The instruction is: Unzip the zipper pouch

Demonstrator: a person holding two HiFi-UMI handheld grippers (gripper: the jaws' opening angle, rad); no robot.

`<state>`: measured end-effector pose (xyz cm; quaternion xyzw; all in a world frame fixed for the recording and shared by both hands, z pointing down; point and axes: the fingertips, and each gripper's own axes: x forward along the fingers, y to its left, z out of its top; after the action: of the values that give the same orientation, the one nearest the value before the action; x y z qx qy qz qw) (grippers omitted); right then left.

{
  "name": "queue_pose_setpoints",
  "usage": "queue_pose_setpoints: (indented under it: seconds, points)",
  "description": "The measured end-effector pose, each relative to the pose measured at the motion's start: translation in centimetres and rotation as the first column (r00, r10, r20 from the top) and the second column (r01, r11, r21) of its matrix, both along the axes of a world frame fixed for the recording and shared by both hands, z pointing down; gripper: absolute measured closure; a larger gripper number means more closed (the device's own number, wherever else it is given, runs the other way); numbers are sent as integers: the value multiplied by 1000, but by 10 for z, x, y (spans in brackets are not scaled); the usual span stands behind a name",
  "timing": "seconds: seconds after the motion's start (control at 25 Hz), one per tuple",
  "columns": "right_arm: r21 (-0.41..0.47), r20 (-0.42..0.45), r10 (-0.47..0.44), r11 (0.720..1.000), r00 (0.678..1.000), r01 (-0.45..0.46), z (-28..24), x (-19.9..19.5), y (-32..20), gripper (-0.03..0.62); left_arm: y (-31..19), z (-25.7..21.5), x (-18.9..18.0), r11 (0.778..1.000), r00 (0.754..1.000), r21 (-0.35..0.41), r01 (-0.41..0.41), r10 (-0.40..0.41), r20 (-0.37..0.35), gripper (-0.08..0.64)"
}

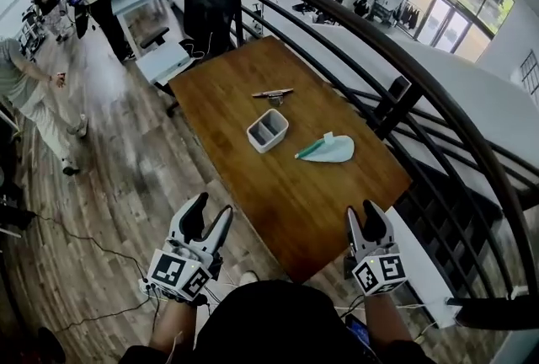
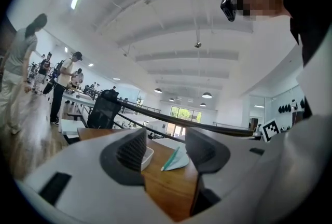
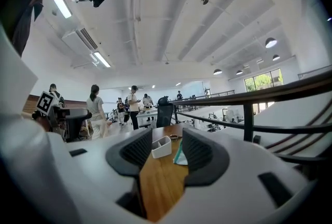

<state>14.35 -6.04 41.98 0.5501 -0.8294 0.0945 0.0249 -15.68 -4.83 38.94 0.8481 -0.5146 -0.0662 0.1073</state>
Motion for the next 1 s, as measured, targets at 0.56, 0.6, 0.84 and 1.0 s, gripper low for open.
queue_pose_setpoints:
  seconds: [0.56, 0.6, 0.84, 1.0]
  points:
    - [-118, -164, -205, 975, 965, 187, 38, 6, -103, 404, -43, 7, 29, 994, 997, -80, 72, -70, 29, 334]
    - [-132, -180, -216, 972, 960, 194, 44, 9, -112, 400, -44, 10, 31, 993, 997, -89, 78, -75, 33, 334]
    - [-189, -219, -238, 962, 946, 198, 74, 30, -164, 393, -47, 23, 42, 986, 991, -122, 115, -106, 75, 334]
    - [-228, -230, -268, 949, 935, 216, 89, 29, -187, 393, -55, 29, 41, 978, 989, -156, 139, -127, 81, 334]
